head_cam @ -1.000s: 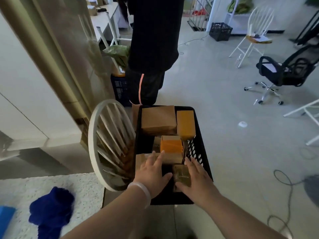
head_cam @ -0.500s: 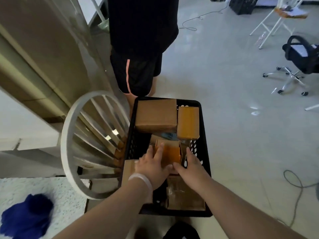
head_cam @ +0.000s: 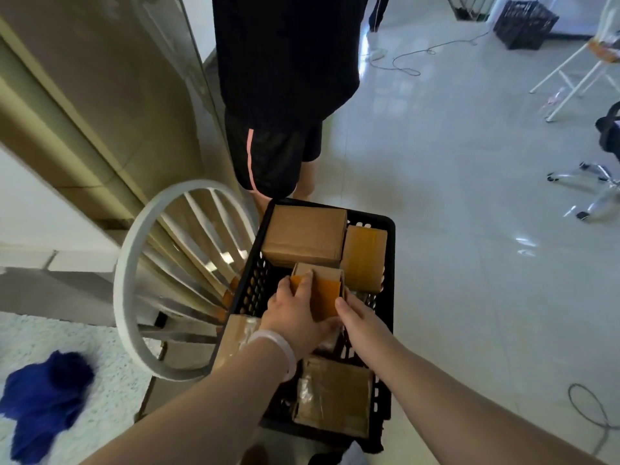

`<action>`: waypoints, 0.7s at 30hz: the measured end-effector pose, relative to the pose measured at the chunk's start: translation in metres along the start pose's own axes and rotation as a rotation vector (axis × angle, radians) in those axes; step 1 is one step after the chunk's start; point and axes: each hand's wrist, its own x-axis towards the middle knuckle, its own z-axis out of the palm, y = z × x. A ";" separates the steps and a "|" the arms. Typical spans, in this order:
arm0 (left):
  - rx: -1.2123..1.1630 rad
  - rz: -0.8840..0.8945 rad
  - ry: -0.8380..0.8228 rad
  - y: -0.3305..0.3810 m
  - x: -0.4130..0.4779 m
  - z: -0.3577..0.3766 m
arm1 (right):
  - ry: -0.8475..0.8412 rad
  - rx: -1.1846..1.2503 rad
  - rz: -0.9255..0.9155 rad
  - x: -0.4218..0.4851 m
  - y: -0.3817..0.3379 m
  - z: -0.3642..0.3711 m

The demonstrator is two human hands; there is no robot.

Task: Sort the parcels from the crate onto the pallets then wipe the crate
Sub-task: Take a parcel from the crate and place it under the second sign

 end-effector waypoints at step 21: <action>-0.337 -0.061 0.380 0.036 -0.025 -0.069 | 0.028 -0.137 -0.163 -0.011 -0.086 -0.050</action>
